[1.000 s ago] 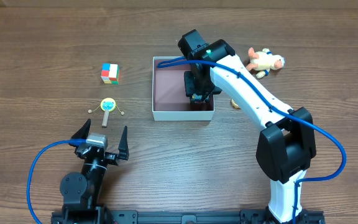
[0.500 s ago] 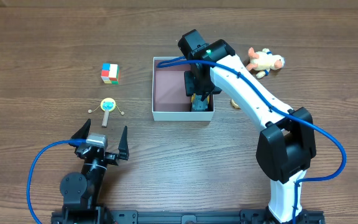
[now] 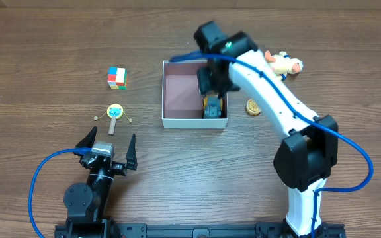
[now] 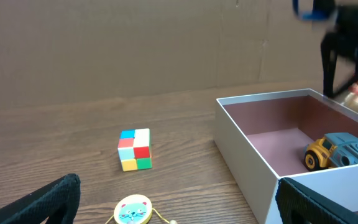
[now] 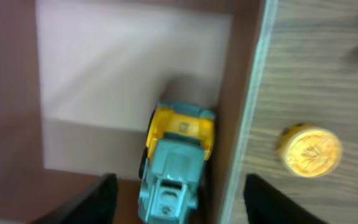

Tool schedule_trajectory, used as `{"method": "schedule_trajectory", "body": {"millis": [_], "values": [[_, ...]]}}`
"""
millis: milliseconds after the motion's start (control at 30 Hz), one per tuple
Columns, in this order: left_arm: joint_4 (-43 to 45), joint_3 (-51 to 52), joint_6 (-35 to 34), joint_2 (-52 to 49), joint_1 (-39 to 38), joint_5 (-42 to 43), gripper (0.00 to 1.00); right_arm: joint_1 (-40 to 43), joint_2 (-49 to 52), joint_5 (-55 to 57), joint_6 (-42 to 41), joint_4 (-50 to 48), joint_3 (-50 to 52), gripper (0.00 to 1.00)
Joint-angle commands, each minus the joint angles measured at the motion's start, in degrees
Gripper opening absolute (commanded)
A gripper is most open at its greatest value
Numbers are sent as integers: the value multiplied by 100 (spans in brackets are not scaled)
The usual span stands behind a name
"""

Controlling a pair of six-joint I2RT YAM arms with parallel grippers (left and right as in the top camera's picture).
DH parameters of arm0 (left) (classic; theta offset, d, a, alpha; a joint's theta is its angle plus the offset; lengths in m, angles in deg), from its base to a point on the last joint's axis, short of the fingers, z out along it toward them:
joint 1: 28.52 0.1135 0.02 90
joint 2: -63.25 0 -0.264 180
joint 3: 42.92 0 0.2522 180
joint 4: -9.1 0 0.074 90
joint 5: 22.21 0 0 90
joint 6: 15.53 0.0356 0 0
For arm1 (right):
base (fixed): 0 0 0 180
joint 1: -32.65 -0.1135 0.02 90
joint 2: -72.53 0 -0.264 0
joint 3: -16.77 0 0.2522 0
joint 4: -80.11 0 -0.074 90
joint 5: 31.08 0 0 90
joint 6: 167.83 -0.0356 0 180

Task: Pack container
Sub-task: 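Carry the truck into the box and release it with the right gripper, then move the right gripper to the plush duck and grasp it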

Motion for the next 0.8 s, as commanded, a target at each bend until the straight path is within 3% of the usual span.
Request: {"method": "schedule_trajectory", "body": {"millis": [0, 133, 267, 533, 600, 700, 767], "values": [[4, 20, 87, 17, 35, 4, 100, 435, -81, 87, 422, 437, -1333, 73], [4, 20, 87, 17, 35, 4, 100, 1108, -81, 256, 734, 1110, -2315, 90], [4, 20, 87, 17, 35, 4, 100, 1882, -81, 92, 857, 1508, -2422, 100], [4, 20, 87, 17, 35, 4, 100, 2594, -76, -1941, 1097, 1464, -2260, 100], [4, 20, 87, 17, 35, 4, 100, 2594, -74, -1882, 761, 1244, -2260, 100], [4, 20, 87, 17, 35, 4, 100, 2575, 35, -765, -566, 1075, -2260, 100], [4, 20, 87, 17, 35, 4, 100, 2566, 197, -492, -896, 1040, -2260, 100]]}}
